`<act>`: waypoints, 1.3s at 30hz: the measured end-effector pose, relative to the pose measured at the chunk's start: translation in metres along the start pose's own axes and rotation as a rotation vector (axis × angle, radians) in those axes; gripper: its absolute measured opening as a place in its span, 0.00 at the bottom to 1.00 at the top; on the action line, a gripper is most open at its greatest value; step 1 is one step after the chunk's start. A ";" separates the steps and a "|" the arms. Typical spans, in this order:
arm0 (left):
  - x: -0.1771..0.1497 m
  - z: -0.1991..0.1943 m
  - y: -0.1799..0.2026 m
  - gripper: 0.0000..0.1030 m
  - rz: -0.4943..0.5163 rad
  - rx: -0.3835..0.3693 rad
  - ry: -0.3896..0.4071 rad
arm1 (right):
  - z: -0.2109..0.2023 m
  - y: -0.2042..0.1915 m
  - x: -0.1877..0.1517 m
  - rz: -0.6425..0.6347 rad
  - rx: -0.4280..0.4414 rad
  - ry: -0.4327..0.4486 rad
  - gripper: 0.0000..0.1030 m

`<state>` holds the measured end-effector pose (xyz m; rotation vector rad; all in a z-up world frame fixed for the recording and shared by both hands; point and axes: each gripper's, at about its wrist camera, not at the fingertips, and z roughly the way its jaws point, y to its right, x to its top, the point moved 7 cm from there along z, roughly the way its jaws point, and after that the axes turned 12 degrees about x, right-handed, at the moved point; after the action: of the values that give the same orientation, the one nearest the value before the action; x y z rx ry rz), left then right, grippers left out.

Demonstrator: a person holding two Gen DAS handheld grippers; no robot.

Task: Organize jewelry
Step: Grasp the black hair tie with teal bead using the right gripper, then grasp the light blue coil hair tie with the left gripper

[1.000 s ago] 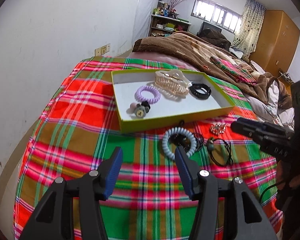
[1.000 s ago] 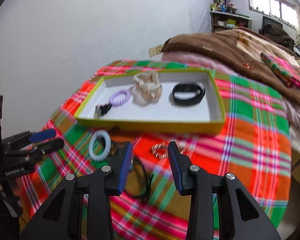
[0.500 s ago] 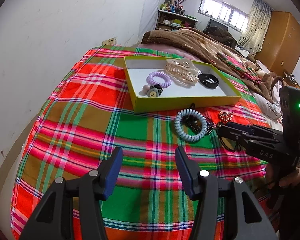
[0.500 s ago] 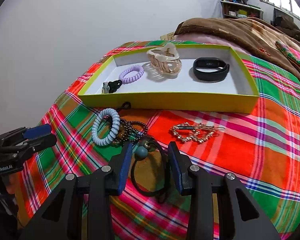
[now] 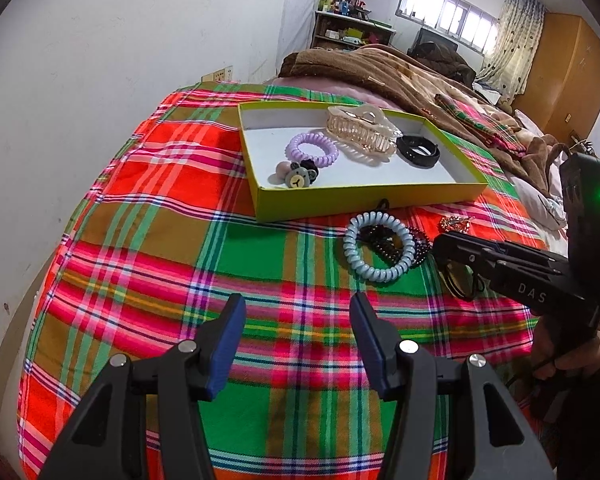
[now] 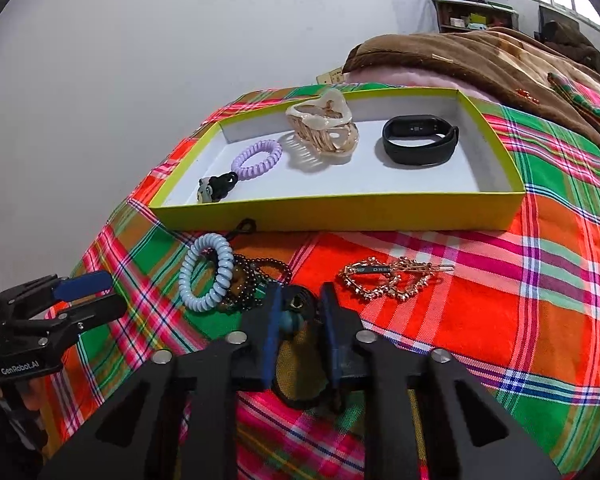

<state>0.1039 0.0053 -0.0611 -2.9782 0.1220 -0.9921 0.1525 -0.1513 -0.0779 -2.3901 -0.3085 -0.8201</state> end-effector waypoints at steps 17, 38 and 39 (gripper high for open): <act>0.022 0.021 0.032 0.54 0.054 0.000 -0.030 | -0.036 0.002 0.002 0.024 0.020 0.103 0.15; 0.022 0.038 0.044 0.30 0.121 0.101 -0.048 | -0.066 0.006 -0.002 0.049 0.027 0.173 0.15; 0.022 0.038 0.046 0.28 0.128 0.100 -0.047 | -0.066 0.006 -0.003 0.050 0.028 0.174 0.15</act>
<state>0.1408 -0.0433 -0.0791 -2.8596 0.2516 -0.8869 0.1204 -0.1959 -0.0401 -2.2730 -0.1889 -0.9860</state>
